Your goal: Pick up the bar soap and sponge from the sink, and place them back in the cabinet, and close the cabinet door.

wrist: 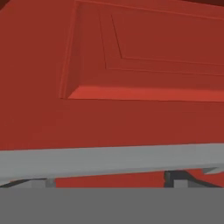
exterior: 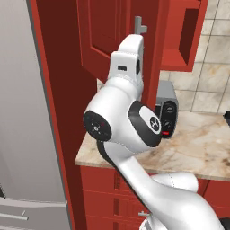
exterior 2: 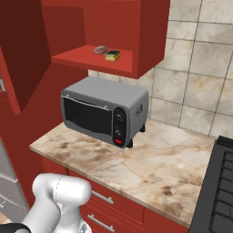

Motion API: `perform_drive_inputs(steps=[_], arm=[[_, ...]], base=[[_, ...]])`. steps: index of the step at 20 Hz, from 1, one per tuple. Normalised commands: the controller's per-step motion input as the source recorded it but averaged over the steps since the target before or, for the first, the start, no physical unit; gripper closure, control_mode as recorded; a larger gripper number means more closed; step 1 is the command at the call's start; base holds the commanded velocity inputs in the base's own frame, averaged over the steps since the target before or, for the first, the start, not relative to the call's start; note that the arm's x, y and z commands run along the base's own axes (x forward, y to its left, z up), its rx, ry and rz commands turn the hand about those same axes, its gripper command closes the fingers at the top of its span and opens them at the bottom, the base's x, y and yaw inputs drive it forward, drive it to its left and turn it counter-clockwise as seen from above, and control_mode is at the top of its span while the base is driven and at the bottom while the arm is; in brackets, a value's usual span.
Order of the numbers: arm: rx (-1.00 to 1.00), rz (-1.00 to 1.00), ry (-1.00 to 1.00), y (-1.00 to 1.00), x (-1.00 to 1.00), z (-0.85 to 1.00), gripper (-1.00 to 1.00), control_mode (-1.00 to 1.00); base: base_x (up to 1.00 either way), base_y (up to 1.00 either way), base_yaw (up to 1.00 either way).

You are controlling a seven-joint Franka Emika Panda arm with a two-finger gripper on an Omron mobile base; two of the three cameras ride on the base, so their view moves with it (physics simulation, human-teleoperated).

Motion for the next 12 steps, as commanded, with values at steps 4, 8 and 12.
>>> perform_drive_inputs(steps=[4,8,12], arm=[[0.00,-0.04,-0.07,-0.28,0.37,0.00,-1.00,-1.00],[0.00,-0.03,-0.05,-0.30,0.36,0.00,-1.00,-1.00],[0.00,-0.02,-0.04,-0.29,0.31,0.00,-1.00,-1.00]], base=[[0.00,0.00,0.00],[0.00,0.00,0.00],[0.00,0.00,0.00]])
